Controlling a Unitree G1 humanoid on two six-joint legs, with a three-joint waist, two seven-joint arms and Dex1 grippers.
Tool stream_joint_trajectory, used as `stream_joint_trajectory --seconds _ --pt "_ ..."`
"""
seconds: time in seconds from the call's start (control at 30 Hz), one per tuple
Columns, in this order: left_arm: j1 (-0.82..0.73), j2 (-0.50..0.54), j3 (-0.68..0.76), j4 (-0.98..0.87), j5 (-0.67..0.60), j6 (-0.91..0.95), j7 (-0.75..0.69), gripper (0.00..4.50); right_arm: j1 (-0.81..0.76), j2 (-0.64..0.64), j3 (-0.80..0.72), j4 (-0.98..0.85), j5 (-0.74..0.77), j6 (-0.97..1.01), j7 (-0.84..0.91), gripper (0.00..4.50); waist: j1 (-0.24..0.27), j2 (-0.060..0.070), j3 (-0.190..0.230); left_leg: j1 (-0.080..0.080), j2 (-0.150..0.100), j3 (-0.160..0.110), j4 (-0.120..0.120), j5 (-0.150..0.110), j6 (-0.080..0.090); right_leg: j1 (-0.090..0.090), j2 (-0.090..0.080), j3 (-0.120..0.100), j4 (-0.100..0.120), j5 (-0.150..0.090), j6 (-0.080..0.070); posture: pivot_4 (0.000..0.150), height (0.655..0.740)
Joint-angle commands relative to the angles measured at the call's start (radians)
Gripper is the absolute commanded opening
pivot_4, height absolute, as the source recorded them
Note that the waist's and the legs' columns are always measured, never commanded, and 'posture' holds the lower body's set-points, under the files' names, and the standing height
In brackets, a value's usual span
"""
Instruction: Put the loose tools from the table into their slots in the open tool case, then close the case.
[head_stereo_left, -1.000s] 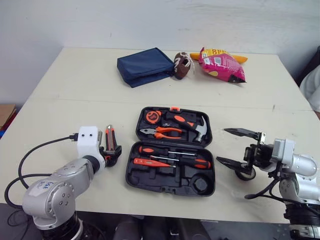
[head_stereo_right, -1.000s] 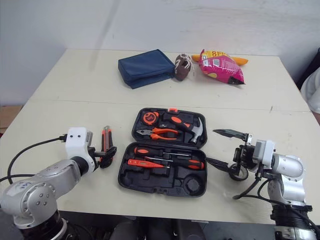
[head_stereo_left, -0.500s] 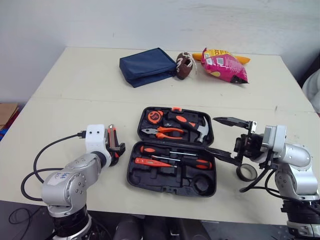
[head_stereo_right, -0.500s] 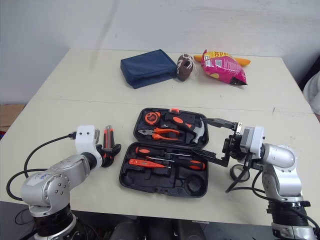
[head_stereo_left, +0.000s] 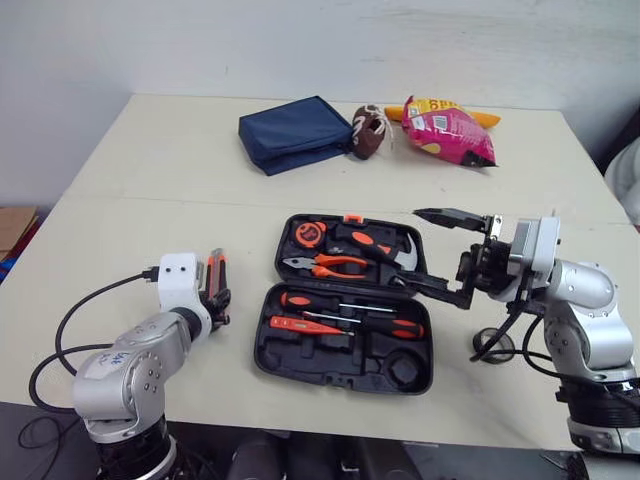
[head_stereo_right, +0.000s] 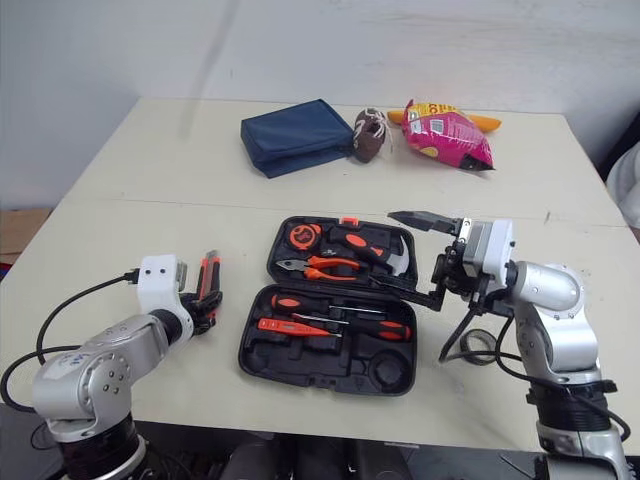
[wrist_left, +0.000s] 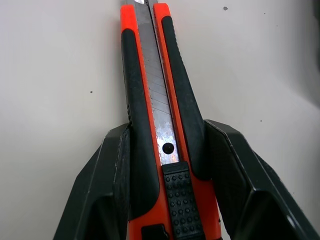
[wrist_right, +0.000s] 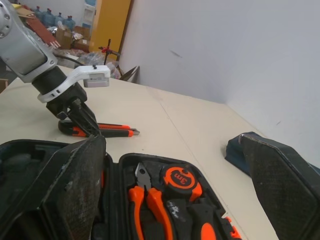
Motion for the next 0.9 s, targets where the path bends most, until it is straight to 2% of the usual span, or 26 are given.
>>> stream_joint_trajectory --seconds 0.03,0.13,0.23,0.27,0.37,0.43,0.53,0.67,0.77,0.9 --pt "0.047 0.109 0.012 -0.01 -0.011 -0.164 -0.124 1.53 -0.001 -0.015 -0.009 -0.035 -0.005 0.007 -0.012 4.5 -0.002 0.0 0.0 0.0 0.0 0.0 0.0 0.0 0.0 0.0 0.0 0.0 0.0 0.0 0.0 0.15 0.74" --pt "0.077 0.231 0.03 -0.019 -0.067 -0.315 -0.301 1.53 0.005 -0.019 -0.016 -0.037 -0.005 0.003 -0.011 4.5 -0.006 -0.003 0.002 -0.003 0.001 0.0 -0.001 0.001 -0.001 -0.003 0.0 0.0 0.0 0.0 0.0 0.15 0.74" --pt "0.122 0.441 0.057 0.012 -0.132 -0.593 -0.663 1.53 0.031 -0.036 -0.036 -0.034 0.006 -0.008 0.013 4.5 -0.006 -0.003 0.002 -0.003 0.001 0.0 -0.001 0.001 -0.001 -0.004 0.0 -0.001 0.0 0.0 -0.001 0.15 0.74" --pt "0.133 0.482 0.055 0.029 -0.142 -0.674 -0.746 1.53 0.036 -0.04 -0.039 -0.032 0.008 -0.01 0.018 4.5 -0.006 -0.003 0.002 -0.004 0.001 0.0 -0.001 0.001 -0.001 -0.004 0.0 -0.001 -0.001 0.0 -0.001 0.15 0.74" --pt "0.122 0.642 -0.008 0.083 -0.175 -0.838 -1.016 1.53 0.072 -0.063 -0.046 -0.019 0.016 -0.03 0.066 4.5 -0.005 -0.003 0.002 -0.004 0.0 0.001 -0.002 -0.001 0.001 -0.004 -0.003 -0.003 -0.003 -0.001 -0.002 0.15 0.74" --pt "0.097 0.709 -0.061 0.112 -0.177 -0.907 -1.122 1.53 0.085 -0.07 -0.047 -0.013 0.018 -0.038 0.088 4.5 -0.003 -0.002 0.002 -0.004 0.0 0.001 -0.002 -0.002 0.002 -0.004 -0.004 -0.003 -0.004 -0.001 -0.002 0.15 0.74" --pt "-0.046 0.73 -0.215 0.121 -0.232 -0.901 -1.236 1.53 0.119 -0.082 -0.043 -0.021 0.024 -0.08 0.155 4.5 0.005 -0.002 0.003 -0.005 0.0 0.001 -0.002 -0.003 0.004 -0.004 -0.004 -0.003 -0.004 -0.001 -0.002 0.15 0.74" --pt "-0.169 0.729 -0.485 0.09 -0.119 -0.906 -1.292 1.53 0.234 -0.108 -0.058 -0.091 0.059 -0.083 0.215 4.5 0.009 -0.001 0.002 -0.006 -0.001 0.001 -0.002 -0.004 0.005 -0.003 -0.003 -0.003 -0.005 -0.001 -0.001 0.15 0.74" --pt "-0.231 0.711 -0.604 0.088 -0.079 -0.867 -1.293 1.53 0.288 -0.116 -0.088 -0.126 0.083 -0.059 0.202 4.5 -0.002 -0.001 0.003 -0.007 0.0 0.002 -0.001 -0.004 0.005 -0.004 -0.003 -0.002 -0.006 -0.002 0.0 0.15 0.74" --pt "-0.356 0.666 -0.766 0.156 0.036 -0.857 -1.307 1.53 0.373 -0.137 -0.136 -0.159 0.11 -0.041 0.205 4.5 0.0 -0.001 0.003 -0.007 0.0 0.001 0.0 -0.003 0.005 -0.004 -0.001 -0.002 -0.004 -0.002 0.001 0.15 0.74"
